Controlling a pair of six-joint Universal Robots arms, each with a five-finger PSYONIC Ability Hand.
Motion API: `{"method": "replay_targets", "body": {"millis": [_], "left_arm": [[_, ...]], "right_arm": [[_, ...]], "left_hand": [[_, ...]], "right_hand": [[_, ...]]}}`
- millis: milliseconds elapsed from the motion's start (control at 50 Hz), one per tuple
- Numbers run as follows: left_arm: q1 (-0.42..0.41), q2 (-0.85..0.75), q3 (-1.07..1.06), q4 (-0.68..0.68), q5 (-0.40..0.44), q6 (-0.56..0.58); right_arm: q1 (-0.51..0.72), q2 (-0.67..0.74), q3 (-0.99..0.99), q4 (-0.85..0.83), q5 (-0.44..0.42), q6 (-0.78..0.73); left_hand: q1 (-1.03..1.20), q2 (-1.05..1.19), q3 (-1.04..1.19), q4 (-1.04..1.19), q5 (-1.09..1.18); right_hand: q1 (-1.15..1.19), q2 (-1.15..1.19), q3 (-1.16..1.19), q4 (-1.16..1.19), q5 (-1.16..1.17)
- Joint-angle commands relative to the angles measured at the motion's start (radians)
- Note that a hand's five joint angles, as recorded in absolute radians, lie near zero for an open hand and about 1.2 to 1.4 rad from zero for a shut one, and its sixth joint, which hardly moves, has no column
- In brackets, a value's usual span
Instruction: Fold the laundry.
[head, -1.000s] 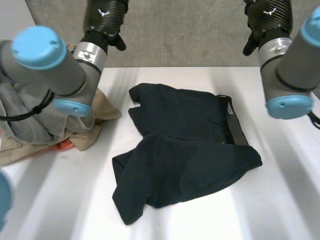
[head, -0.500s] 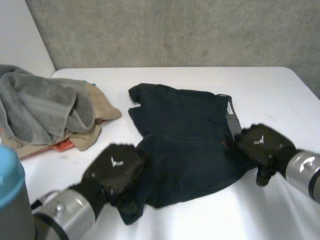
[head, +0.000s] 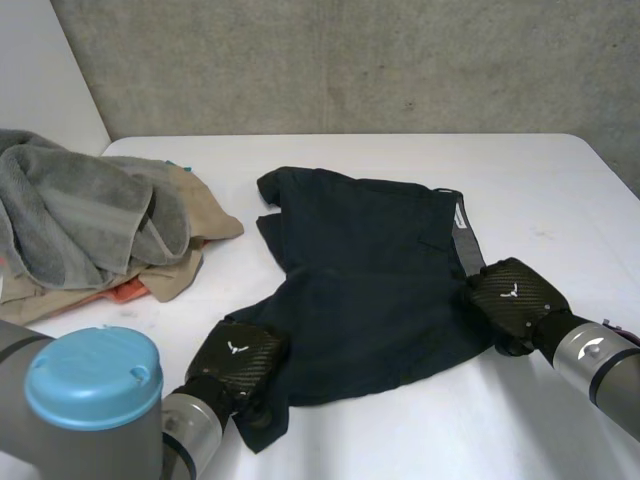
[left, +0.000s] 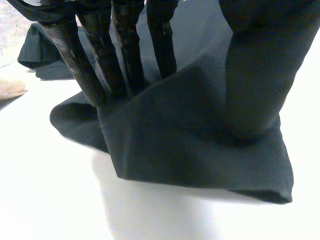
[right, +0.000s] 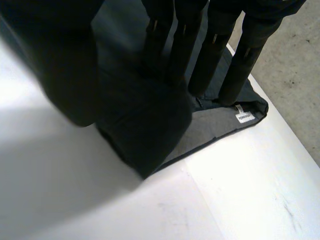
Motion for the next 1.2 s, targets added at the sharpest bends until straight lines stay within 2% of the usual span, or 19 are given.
{"method": "replay_targets", "body": {"millis": [20, 60, 120, 200, 220, 380, 440, 500, 640, 700, 780, 800, 820, 880, 980, 1100, 1200], "left_arm": [[0.000, -0.032, 0.018, 0.056, -0.010, 0.000], [-0.002, -0.017, 0.018, 0.056, -0.012, 0.001], [-0.002, 0.088, 0.017, 0.042, -0.007, 0.003], [-0.006, 0.231, 0.000, -0.008, 0.004, 0.043], [-0.008, 0.256, -0.003, -0.030, 0.005, 0.059], [-0.032, 0.371, 0.018, -0.437, 0.096, 0.266], [-0.051, 0.395, 0.069, -0.519, 0.099, 0.294], [-0.054, 0.443, 0.150, -0.524, 0.099, 0.302], [-0.052, 0.442, 0.247, -0.475, 0.100, 0.310], [-0.049, 0.368, 0.252, -0.424, 0.102, 0.316], [-0.035, 0.233, 0.268, -0.346, 0.099, 0.334], [-0.026, 0.213, 0.273, -0.332, 0.099, 0.339], [0.000, 0.178, 0.287, -0.312, 0.099, 0.343], [0.034, 0.147, 0.305, -0.292, 0.100, 0.345], [0.052, 0.064, 0.391, -0.260, 0.102, 0.340], [0.054, 0.003, 0.465, -0.258, 0.094, 0.343], [0.060, -0.025, 0.488, -0.258, 0.096, 0.342]], "right_arm": [[0.005, 0.048, -0.028, -0.078, 0.026, 0.000], [0.003, 0.048, -0.031, -0.075, 0.062, 0.000], [0.005, 0.022, -0.020, -0.058, 0.105, 0.000], [0.005, -0.142, -0.006, 0.072, 0.137, -0.008], [-0.001, -0.212, -0.005, 0.152, 0.132, -0.009], [-0.027, -0.439, -0.091, 0.572, 0.129, -0.073], [-0.060, -0.497, -0.135, 0.700, 0.125, -0.122], [-0.063, -0.537, -0.190, 0.758, 0.126, -0.138], [-0.057, -0.555, -0.233, 0.762, 0.126, -0.109], [-0.046, -0.542, -0.227, 0.752, 0.123, -0.086], [0.005, -0.421, -0.226, 0.677, 0.103, -0.019], [0.026, -0.359, -0.235, 0.629, 0.108, 0.026], [0.034, -0.338, -0.237, 0.605, 0.115, 0.050], [0.052, -0.306, -0.252, 0.553, 0.170, 0.179], [0.054, -0.312, -0.227, 0.576, 0.229, 0.291], [0.051, -0.393, -0.096, 0.648, 0.223, 0.232], [0.051, -0.389, 0.021, 0.542, 0.209, 0.178]], "left_hand": [[0.804, 0.820, 0.818, 0.820, 0.818], [0.832, 0.848, 0.846, 0.849, 0.846], [0.832, 0.848, 0.846, 0.849, 0.846], [0.832, 0.848, 0.846, 0.849, 0.846], [0.832, 0.848, 0.846, 0.849, 0.846], [0.832, 0.848, 0.846, 0.849, 0.846], [0.832, 0.848, 0.846, 0.849, 0.846], [0.832, 0.848, 0.846, 0.849, 0.846], [0.832, 0.848, 0.846, 0.849, 0.846], [0.832, 0.848, 0.846, 0.849, 0.846], [0.832, 0.848, 0.846, 0.849, 0.846], [0.832, 0.848, 0.846, 0.849, 0.846], [0.832, 0.848, 0.846, 0.849, 0.846], [0.832, 0.848, 0.846, 0.849, 0.846], [0.832, 0.848, 0.846, 0.849, 0.846], [0.832, 0.848, 0.846, 0.849, 0.846], [0.832, 0.848, 0.846, 0.849, 0.846]], "right_hand": [[0.676, 0.667, 0.669, 0.672, 0.673], [0.676, 0.667, 0.669, 0.672, 0.673], [0.676, 0.667, 0.669, 0.672, 0.673], [0.676, 0.667, 0.669, 0.672, 0.673], [0.676, 0.667, 0.669, 0.672, 0.673], [0.676, 0.667, 0.669, 0.672, 0.673], [0.676, 0.667, 0.669, 0.672, 0.673], [0.676, 0.667, 0.669, 0.672, 0.673], [0.676, 0.667, 0.669, 0.672, 0.673], [0.676, 0.667, 0.669, 0.672, 0.673], [0.676, 0.667, 0.669, 0.672, 0.673], [0.212, 0.203, 0.205, 0.208, 0.209], [0.027, 0.018, 0.021, 0.023, 0.025], [-0.106, -0.115, -0.113, -0.110, -0.109], [-0.239, -0.248, -0.245, -0.243, -0.241], [-0.380, -0.389, -0.386, -0.384, -0.382], [-0.359, -0.369, -0.366, -0.363, -0.362]]}}
